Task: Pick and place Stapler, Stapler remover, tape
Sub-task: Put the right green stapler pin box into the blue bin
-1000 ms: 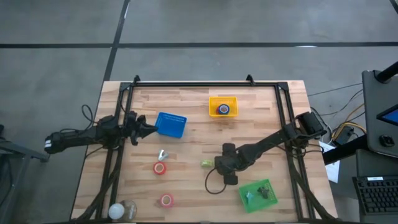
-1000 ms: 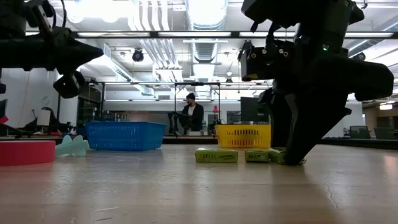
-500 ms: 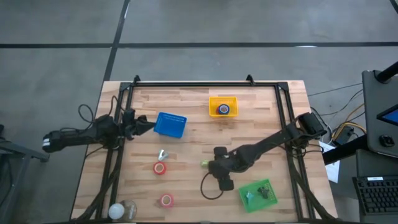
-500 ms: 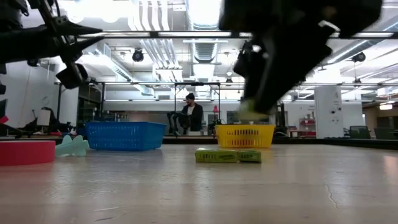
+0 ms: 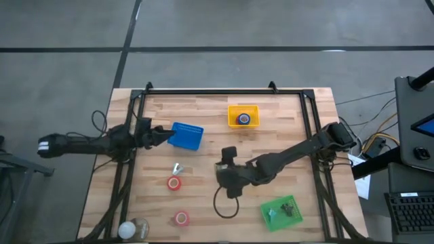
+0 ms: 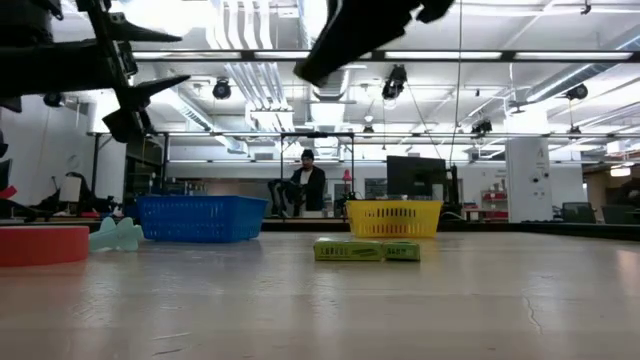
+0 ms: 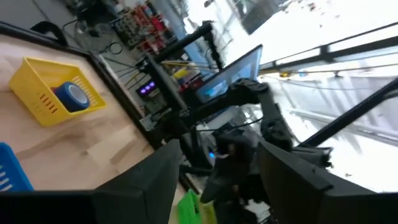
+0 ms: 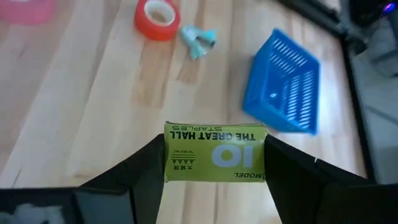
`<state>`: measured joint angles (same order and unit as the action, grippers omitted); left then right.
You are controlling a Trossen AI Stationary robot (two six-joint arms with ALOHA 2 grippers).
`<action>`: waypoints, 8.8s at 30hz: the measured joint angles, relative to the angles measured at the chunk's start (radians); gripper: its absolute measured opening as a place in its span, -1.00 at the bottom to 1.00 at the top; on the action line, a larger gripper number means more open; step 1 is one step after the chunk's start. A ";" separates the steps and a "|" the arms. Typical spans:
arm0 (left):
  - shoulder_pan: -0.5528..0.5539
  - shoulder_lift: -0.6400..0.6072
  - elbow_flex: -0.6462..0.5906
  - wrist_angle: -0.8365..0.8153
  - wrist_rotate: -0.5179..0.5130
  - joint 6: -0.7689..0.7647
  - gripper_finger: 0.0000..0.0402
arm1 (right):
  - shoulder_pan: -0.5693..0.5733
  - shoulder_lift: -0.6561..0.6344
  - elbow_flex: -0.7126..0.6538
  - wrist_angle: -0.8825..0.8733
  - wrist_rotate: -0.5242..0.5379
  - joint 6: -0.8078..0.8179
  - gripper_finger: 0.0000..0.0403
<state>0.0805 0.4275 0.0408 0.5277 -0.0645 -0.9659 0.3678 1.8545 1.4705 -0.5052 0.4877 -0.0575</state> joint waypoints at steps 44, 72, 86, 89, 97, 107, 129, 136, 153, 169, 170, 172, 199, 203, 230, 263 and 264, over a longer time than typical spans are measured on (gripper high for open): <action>-0.271 0.931 0.567 0.006 -0.180 0.152 0.08 | -0.052 0.000 0.014 0.065 0.166 -0.126 0.15; -0.264 0.896 0.559 -0.161 -0.262 0.238 -0.71 | -0.051 0.002 0.014 -0.053 0.161 -0.019 0.47; -0.159 0.749 0.559 -0.793 -0.543 0.048 -0.65 | -0.015 0.000 -0.017 -0.149 0.159 0.135 0.41; -0.112 0.751 0.559 -0.839 -0.531 0.047 -0.66 | -0.011 0.000 -0.018 -0.148 0.159 0.145 0.39; -0.062 0.752 0.559 -0.841 -0.483 0.078 -0.63 | -0.010 0.000 -0.018 -0.147 0.159 0.156 0.41; -0.063 0.745 0.561 -0.843 -0.478 0.101 0.01 | -0.010 0.000 -0.020 -0.156 0.116 0.217 0.48; -0.522 0.675 0.559 -0.318 -0.441 0.410 0.22 | -0.038 0.000 -0.268 -0.063 -0.242 0.409 0.59; -0.650 0.662 0.472 -0.013 -0.492 0.667 0.22 | -0.046 0.000 -0.327 0.048 -0.253 0.410 0.60; -0.680 0.576 0.128 0.186 -0.449 0.485 0.22 | -0.057 0.005 -0.415 0.200 -0.261 0.453 0.48; -0.680 0.579 -0.031 0.085 -0.449 0.482 0.22 | -0.056 0.013 -0.418 0.224 -0.279 0.451 0.43; -0.680 0.579 -0.031 0.070 -0.449 0.482 0.22 | -0.056 0.013 -0.420 0.232 -0.279 0.451 0.43; -0.680 0.580 -0.030 0.053 -0.449 0.482 0.22 | -0.056 0.013 -0.421 0.235 -0.279 0.451 0.42; -0.680 0.581 -0.030 0.050 -0.449 0.483 0.22 | -0.054 0.013 -0.422 0.239 -0.281 0.450 0.35; -0.680 0.581 -0.030 0.050 -0.449 0.483 0.22 | -0.054 0.013 -0.422 0.238 -0.282 0.450 0.38; -0.680 0.581 -0.030 0.050 -0.449 0.483 0.22 | -0.035 0.016 -0.416 0.248 -0.342 0.466 0.62; -0.680 0.581 -0.030 0.047 -0.449 0.483 0.22 | -0.025 0.013 -0.470 0.288 -0.296 0.446 0.08; -0.680 0.581 -0.030 0.047 -0.450 0.484 0.22 | -0.025 0.013 -0.470 0.288 -0.298 0.446 0.07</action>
<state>-0.5995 1.0083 0.0105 0.5751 -0.5140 -0.4824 0.3428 1.8675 1.0004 -0.2173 0.1898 0.3882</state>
